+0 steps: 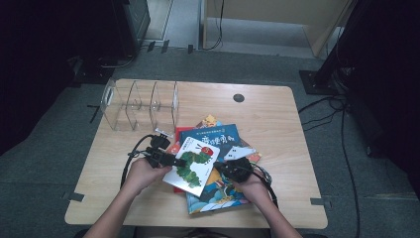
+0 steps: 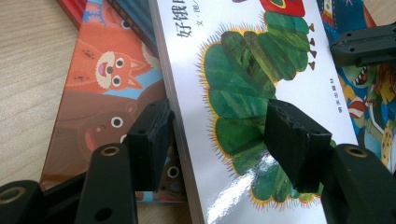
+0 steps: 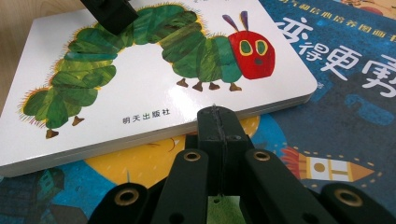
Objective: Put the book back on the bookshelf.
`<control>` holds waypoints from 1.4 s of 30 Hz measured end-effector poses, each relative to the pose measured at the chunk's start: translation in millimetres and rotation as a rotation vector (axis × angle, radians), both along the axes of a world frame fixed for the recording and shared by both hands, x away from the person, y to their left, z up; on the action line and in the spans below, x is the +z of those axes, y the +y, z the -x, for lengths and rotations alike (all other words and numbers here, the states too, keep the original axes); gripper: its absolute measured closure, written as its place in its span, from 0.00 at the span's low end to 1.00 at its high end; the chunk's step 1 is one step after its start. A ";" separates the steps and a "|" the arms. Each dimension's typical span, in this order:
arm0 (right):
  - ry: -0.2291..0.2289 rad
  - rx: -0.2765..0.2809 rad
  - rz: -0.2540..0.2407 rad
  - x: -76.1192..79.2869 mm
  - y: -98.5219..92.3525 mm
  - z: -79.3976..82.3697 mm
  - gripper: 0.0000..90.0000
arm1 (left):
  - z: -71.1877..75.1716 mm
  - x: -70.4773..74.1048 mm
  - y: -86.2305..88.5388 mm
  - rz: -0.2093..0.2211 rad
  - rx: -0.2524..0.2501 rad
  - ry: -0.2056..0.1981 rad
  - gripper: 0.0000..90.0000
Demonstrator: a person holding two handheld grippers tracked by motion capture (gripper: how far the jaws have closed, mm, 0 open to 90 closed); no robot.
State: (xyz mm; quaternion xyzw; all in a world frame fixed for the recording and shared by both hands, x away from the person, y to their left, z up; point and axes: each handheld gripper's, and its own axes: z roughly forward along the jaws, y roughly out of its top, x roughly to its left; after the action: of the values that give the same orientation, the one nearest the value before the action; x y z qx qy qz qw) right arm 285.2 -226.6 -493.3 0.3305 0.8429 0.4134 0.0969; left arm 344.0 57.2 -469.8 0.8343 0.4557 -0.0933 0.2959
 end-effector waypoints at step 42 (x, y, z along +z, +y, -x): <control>-0.054 0.061 0.022 -0.5 21.8 9.0 0.72 | -4.4 76.3 -77.9 -0.178 -0.276 -0.095 0.74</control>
State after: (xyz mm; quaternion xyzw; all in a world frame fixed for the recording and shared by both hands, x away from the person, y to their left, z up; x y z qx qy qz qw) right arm 276.2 -204.7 -493.8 0.2923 0.8542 0.4156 0.1104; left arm 348.5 -20.7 -393.5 0.9154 0.3288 -0.0524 0.2264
